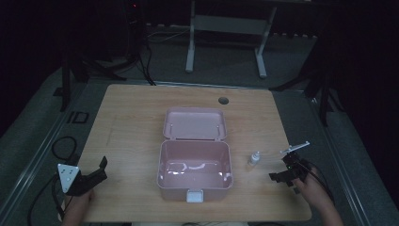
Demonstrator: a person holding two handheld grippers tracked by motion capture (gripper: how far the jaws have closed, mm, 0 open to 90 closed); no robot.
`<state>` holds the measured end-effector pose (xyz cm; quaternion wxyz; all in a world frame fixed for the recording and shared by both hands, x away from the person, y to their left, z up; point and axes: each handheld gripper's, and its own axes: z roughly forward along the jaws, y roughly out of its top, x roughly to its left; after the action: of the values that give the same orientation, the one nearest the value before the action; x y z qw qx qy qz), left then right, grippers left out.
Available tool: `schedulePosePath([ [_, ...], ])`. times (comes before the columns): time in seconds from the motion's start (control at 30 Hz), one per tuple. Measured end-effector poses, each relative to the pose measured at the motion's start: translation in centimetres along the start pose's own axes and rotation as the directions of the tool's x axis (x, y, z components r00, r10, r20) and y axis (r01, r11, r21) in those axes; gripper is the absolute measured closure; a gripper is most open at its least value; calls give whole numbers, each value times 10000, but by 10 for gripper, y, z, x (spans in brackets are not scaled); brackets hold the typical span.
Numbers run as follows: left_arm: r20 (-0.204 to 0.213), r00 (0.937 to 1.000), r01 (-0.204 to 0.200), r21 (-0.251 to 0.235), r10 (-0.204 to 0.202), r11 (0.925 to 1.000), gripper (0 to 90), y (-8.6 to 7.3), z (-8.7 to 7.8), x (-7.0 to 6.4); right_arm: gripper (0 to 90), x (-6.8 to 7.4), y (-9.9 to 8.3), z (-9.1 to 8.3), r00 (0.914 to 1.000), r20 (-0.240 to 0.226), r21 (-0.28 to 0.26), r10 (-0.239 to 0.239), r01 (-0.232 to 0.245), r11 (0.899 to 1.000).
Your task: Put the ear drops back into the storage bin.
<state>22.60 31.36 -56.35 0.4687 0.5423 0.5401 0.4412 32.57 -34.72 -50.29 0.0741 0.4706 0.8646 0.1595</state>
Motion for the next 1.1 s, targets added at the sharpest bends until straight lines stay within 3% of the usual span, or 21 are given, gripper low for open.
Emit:
schedulePosePath([
  [0.13, 1, 10000, -9, -3, 9, 10000, 24, 0, 0, 0, 123, 4, 2, -2, 9987, -223, 936, -453, 472, 9945],
  [0.33, 4, 10000, 5, 11, -5, 10000, 24, 0, 0, 0, 123, 8, 5, -1, 9954, -400, 1999, -869, 932, 9754],
  [0.47, 8, 10000, 44, 18, -44, 10000, 24, 0, 0, 0, 123, 10, 9, -2, 9905, -628, 2774, -1222, 1350, 9512],
  [0.67, -2, 10000, 34, 4, -34, 10000, 24, 0, 0, 0, 135, 15, 14, -1, 9841, -854, 4122, -1557, 1772, 8937],
  [0.77, 5, 10000, 32, 7, -32, 10000, 24, 0, 0, 0, 135, 16, 17, 0, 9805, -908, 4438, -1743, 1965, 8743],
  [0.9, 8, 10000, 36, 7, -36, 10000, 24, 0, 0, 0, 135, 14, 20, 2, 9798, -935, 4642, -1770, 2002, 8628],
  [1.03, 12, 10000, 32, 8, -32, 10000, 24, 0, 0, 0, 135, 13, 26, 3, 9817, -1017, 4547, -1612, 1900, 8702],
  [1.1, 11, 10000, 27, 9, -27, 10000, 24, 0, 0, 0, 135, 13, 28, 3, 9803, -1003, 4556, -1700, 1971, 8681],
])
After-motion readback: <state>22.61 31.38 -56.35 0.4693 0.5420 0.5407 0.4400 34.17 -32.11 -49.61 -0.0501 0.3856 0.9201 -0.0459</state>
